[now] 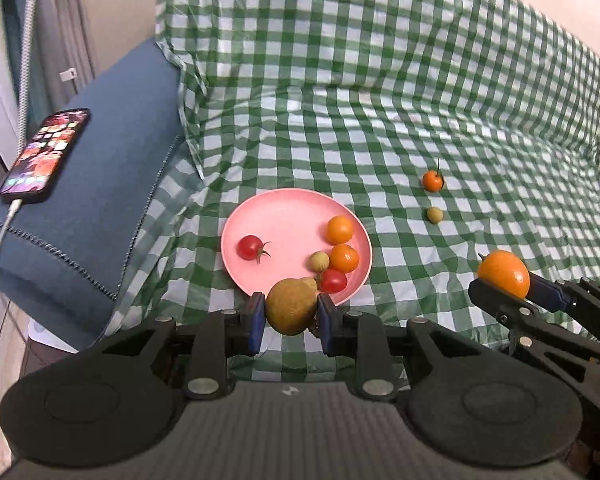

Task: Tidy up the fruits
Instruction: 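Carry the tangerine and yellow tomato over the pink plate with both tools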

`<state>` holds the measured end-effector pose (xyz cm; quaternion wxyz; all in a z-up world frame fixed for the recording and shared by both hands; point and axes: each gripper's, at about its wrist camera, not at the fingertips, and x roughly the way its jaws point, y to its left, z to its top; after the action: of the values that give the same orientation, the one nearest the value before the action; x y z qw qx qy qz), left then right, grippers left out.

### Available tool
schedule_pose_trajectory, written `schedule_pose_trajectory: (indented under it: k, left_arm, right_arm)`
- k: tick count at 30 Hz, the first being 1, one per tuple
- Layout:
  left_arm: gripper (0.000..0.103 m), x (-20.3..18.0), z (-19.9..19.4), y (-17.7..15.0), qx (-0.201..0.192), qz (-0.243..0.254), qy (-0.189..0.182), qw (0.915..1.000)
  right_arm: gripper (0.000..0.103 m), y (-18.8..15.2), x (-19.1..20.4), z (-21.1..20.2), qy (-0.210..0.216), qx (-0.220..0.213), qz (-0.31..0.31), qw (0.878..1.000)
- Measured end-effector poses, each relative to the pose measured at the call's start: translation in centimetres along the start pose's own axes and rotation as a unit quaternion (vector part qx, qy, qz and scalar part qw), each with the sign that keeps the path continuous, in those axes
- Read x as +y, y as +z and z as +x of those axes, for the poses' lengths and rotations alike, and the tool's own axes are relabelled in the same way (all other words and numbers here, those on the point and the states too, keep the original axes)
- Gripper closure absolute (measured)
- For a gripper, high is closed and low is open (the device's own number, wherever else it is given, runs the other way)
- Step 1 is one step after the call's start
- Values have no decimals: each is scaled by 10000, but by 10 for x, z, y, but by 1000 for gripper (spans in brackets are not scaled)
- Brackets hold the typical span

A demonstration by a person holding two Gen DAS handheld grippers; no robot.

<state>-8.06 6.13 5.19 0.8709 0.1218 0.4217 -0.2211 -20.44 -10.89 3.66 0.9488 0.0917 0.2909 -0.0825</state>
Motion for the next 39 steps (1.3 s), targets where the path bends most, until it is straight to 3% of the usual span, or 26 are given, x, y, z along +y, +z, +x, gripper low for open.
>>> schedule_pose_trajectory:
  k: [11,18,28,39]
  left_arm:
    - [73,9,-32,-13,-367,-158,-151,9991]
    - [73,14,-33,-14,-368,-240,-161,9989]
    - [73,21,-13,-8,-160,-374,-126,9991]
    - [73,36,34,24,97,-647,-252,9975]
  right_arm:
    - [66,0,25,-27,-49,-142,-223,9996]
    - [66,1,28,-27,-70,-157,-279,9995]
    - [66,4,22,-11,-92,21,-273,9996]
    - [66,7,18,40,-87,341,-179,9992]
